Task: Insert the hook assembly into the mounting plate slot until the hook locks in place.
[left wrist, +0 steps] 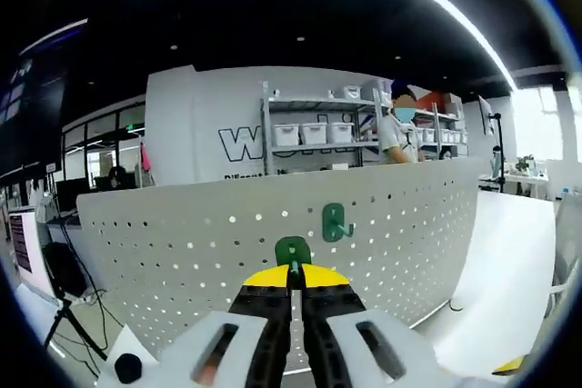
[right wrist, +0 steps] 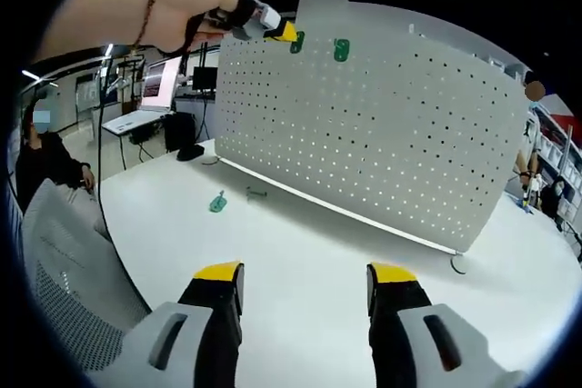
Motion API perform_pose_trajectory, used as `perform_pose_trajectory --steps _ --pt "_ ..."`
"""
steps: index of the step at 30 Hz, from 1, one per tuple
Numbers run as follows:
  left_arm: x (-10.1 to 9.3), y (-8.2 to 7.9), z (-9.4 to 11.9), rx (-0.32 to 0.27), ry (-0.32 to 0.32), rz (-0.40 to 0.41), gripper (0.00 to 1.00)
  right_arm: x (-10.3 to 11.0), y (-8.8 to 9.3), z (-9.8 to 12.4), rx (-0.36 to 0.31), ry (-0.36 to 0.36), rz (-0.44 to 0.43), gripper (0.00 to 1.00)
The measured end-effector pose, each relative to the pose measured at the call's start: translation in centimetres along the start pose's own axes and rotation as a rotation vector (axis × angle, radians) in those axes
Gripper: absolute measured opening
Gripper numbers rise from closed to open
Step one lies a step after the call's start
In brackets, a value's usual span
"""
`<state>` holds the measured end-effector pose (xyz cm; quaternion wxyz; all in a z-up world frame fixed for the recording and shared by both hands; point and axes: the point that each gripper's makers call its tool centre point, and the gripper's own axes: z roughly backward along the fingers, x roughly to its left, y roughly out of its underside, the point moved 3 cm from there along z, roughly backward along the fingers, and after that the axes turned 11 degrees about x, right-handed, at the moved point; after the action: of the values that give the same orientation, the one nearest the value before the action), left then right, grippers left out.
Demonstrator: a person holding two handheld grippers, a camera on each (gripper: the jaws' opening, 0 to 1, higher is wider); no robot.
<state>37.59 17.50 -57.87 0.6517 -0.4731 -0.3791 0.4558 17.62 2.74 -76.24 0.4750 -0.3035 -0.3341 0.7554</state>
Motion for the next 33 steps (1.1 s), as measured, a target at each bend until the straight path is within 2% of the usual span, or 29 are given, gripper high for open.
perform_pose_trajectory --steps 17,20,24,33 --pt "0.6 -1.8 -2.9 -0.053 -0.053 0.022 0.01 -0.3 0.2 0.0 0.005 0.004 -0.022 0.52" --pt "0.7 -2.3 -3.0 -0.08 -0.06 0.029 0.01 -0.4 0.2 0.0 0.005 0.006 -0.023 0.51" --pt "0.9 -1.9 -3.6 -0.07 -0.082 0.016 0.01 -0.3 0.1 0.0 0.003 0.003 -0.022 0.51" --pt "0.3 -1.9 -4.2 -0.07 -0.086 -0.009 0.01 -0.5 0.1 0.0 0.003 0.005 -0.038 0.5"
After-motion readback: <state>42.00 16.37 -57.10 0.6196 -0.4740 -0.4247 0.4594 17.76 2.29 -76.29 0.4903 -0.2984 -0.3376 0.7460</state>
